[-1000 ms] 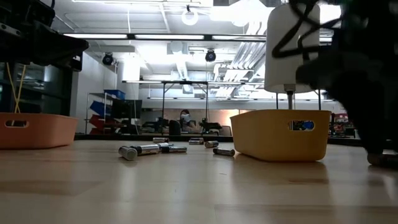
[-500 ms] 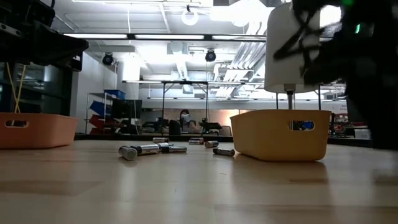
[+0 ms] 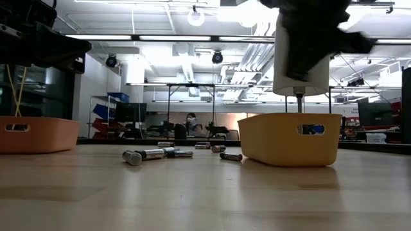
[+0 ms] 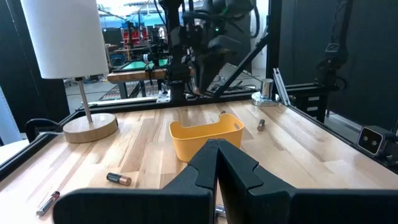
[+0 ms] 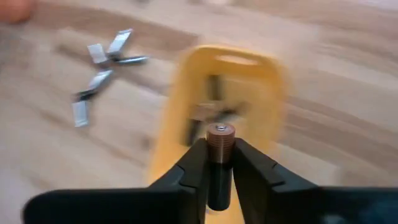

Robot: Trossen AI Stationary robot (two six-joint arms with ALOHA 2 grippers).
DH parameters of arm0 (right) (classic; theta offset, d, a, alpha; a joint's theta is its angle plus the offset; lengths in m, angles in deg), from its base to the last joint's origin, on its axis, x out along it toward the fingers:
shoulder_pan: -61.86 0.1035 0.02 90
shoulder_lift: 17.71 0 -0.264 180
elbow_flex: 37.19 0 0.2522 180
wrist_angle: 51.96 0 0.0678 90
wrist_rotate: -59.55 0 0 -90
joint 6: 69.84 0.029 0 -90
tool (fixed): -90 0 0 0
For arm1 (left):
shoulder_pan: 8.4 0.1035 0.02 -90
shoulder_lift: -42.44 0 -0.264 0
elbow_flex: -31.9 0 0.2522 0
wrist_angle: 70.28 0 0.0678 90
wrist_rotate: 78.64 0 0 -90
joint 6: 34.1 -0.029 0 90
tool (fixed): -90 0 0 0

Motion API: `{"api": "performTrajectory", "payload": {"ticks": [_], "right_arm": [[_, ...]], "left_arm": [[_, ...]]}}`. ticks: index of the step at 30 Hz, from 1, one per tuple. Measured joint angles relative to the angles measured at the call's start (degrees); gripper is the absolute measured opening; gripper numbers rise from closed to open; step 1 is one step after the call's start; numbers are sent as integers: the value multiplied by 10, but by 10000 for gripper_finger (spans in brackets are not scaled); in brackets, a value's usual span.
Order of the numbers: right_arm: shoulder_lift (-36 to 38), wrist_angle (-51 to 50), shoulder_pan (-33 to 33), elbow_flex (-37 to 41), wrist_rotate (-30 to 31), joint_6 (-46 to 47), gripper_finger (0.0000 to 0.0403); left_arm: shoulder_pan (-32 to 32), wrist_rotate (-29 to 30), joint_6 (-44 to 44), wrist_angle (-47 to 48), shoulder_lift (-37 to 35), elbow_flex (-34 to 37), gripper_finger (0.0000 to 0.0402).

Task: Sort batteries
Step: Put the black battery into the yellow bin

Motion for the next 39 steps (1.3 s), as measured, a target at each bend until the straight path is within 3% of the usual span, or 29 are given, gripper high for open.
{"api": "performTrajectory", "payload": {"ticks": [4,12,18,21,26,39], "right_arm": [[-25,41,-22,0,-32,-38,103],[9,-23,-38,-2,-89,-79,169],[39,-73,22,-3,-213,-63,171],[27,-2,69,8,-257,-49,170],[-35,110,126,16,-291,-38,169],[-193,78,134,15,-312,-73,169]], "left_arm": [[0,0,0,0,0,0,0],[0,0,0,0,0,0,0],[0,0,0,0,0,0,0],[0,0,0,0,0,0,0],[0,0,0,0,0,0,0],[0,0,0,0,0,0,0]]}}
